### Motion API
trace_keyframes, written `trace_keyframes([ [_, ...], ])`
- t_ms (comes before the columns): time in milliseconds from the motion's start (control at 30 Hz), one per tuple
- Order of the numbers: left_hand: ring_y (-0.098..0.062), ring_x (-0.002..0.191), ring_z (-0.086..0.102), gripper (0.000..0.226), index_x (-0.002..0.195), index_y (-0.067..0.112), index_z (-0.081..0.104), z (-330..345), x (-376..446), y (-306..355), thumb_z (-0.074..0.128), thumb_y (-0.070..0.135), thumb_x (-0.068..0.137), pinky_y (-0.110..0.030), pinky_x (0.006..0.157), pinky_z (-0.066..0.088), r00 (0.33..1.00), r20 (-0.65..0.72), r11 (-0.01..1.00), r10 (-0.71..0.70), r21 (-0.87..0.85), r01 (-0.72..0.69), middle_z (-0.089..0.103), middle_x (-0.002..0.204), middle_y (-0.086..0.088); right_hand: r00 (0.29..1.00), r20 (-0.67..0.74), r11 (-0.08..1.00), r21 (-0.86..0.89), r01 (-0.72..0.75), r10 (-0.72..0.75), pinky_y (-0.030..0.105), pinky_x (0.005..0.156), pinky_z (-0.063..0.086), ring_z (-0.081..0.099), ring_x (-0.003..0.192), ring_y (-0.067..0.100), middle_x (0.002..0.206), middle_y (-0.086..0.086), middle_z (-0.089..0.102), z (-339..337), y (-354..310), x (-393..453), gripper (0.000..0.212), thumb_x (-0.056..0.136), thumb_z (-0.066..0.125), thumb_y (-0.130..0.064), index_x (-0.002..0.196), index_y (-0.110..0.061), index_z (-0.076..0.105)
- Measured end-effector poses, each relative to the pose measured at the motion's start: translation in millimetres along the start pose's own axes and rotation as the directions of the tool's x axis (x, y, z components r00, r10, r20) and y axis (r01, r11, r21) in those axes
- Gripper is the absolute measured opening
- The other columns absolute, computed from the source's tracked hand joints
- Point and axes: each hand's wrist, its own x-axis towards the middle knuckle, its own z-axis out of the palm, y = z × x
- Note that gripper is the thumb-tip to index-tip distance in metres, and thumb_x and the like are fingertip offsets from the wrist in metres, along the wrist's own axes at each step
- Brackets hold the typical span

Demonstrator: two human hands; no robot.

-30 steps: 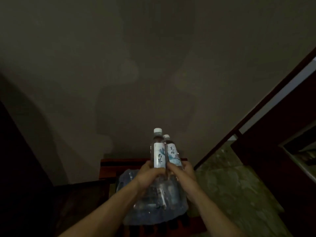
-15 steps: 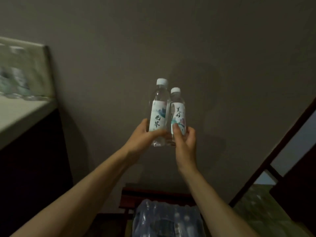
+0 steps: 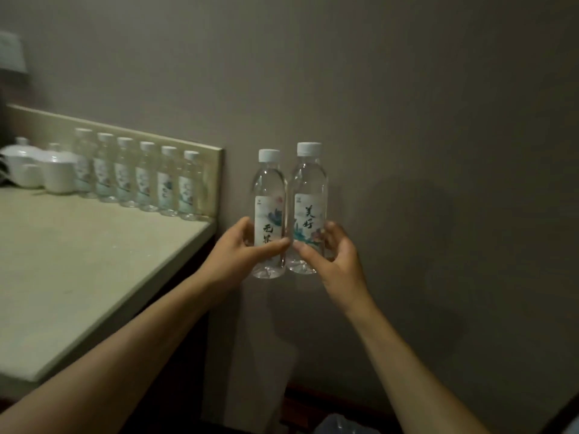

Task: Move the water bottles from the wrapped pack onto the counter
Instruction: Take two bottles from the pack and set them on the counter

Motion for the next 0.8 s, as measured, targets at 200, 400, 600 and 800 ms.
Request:
trace_keyframes([
  [200,-0.013,0.095,0.072,0.057,0.123,0.022,0.054,-121.5,-25.8,2.6,0.078,0.032,0.073,-0.028,0.076,0.059,1.000,-0.004,0.995,-0.024,0.100,0.024,0.071,0.109,0.000,0.992,0.120,0.999,-0.032,-0.031,0.035,0.027,0.083,0.058,0.068,0.099,0.008,0.108,-0.004,0.070,113.0,-16.4,-2.7,0.049,0.070,0.083,-0.014,0.111,-0.025,0.058],
  [400,-0.001,0.090,0.069,0.043,0.120,0.020,0.044,-198.7,-42.9,-10.8,0.070,0.020,0.086,-0.013,0.067,0.055,0.994,0.001,0.991,-0.110,0.083,0.109,0.064,0.110,0.000,0.970,0.154,0.981,0.022,-0.193,0.188,0.018,0.071,0.056,0.071,0.092,0.008,0.103,0.001,0.073,197.9,-16.0,-11.4,0.049,0.074,0.080,-0.008,0.115,-0.018,0.056],
  [600,-0.005,0.092,0.070,0.049,0.125,0.017,0.041,-237.5,-49.2,-29.5,0.069,0.026,0.087,-0.017,0.070,0.057,0.979,0.029,0.975,-0.201,0.103,0.197,0.064,0.112,-0.005,0.943,0.139,0.953,-0.029,-0.302,0.303,0.020,0.069,0.057,0.070,0.091,0.007,0.103,-0.001,0.072,236.1,2.3,-13.0,0.046,0.070,0.083,-0.018,0.108,-0.027,0.058],
  [800,-0.014,0.096,0.070,0.047,0.124,0.013,0.044,-268.6,-34.6,-34.5,0.070,0.019,0.086,-0.035,0.085,0.059,0.984,0.004,0.963,-0.180,0.204,0.176,0.065,0.109,-0.004,0.945,0.132,0.954,-0.029,-0.299,0.300,0.024,0.072,0.059,0.069,0.091,0.009,0.105,-0.001,0.070,267.7,18.0,7.8,0.041,0.076,0.077,-0.009,0.111,-0.019,0.057],
])
